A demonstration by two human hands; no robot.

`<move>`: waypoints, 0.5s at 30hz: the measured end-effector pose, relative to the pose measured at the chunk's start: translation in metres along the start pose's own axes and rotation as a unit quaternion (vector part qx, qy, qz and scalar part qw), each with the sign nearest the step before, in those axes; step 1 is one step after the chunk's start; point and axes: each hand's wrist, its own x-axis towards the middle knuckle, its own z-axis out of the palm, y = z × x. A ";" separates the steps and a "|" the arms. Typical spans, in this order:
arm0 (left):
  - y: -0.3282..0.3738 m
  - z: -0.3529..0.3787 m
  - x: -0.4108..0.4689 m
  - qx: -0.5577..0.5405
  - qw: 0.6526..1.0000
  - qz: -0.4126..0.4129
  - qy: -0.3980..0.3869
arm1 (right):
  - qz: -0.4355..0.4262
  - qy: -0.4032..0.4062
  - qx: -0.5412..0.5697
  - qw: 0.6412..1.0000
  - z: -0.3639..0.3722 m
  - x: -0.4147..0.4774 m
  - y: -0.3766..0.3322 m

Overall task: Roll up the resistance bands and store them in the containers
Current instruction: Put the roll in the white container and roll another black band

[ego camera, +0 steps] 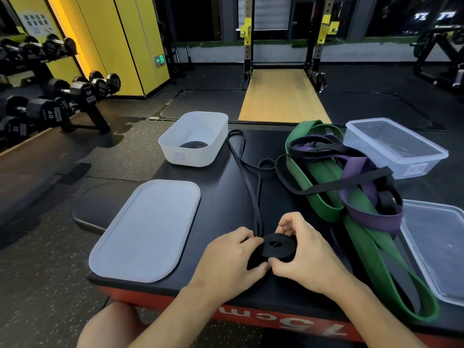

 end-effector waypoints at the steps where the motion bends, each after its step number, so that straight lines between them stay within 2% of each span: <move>1: 0.002 0.003 0.002 0.015 1.000 0.008 0.023 | 0.002 -0.001 0.008 1.000 0.000 0.000 -0.001; 5: 0.010 0.010 0.008 0.075 0.996 0.020 0.054 | 0.009 -0.003 0.041 0.999 -0.002 0.002 0.000; 8: 0.012 0.012 0.007 0.086 0.994 0.009 0.071 | 0.009 0.025 0.088 0.996 -0.002 0.003 0.001; 10: 0.011 0.011 0.005 0.050 0.996 -0.019 0.075 | 0.007 0.052 0.129 0.990 0.001 0.004 -0.001; 13: 0.013 -0.003 0.005 -0.034 0.990 -0.120 0.071 | -0.013 0.074 0.179 0.981 0.008 0.004 -0.004; 15: 0.016 -0.014 0.006 -0.167 0.958 -0.220 0.077 | -0.027 0.076 0.191 0.978 0.011 0.004 -0.008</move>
